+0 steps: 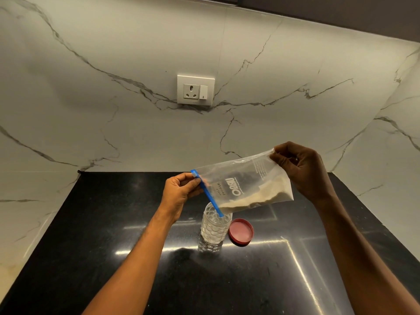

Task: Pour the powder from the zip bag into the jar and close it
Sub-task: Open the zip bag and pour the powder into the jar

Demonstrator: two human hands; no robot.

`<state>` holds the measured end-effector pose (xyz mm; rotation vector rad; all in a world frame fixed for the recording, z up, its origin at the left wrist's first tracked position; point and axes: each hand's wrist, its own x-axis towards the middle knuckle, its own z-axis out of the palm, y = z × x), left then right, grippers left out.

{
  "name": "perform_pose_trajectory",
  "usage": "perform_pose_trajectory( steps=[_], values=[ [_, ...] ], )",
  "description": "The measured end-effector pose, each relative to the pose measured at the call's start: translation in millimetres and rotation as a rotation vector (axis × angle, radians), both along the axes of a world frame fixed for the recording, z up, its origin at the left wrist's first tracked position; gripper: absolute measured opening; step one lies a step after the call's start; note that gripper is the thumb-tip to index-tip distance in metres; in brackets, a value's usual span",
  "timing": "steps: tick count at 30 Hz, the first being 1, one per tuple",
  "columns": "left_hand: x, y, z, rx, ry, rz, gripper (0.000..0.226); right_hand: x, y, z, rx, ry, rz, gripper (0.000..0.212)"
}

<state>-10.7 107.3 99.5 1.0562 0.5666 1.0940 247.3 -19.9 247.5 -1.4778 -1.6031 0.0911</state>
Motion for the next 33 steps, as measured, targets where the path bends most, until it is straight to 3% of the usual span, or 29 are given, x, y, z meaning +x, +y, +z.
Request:
perform_pose_trajectory(
  steps=[33],
  values=[
    [1,1,-4,0.002,0.003,-0.022,0.019,-10,0,3,0.064,-0.077,-0.090,0.012]
  ],
)
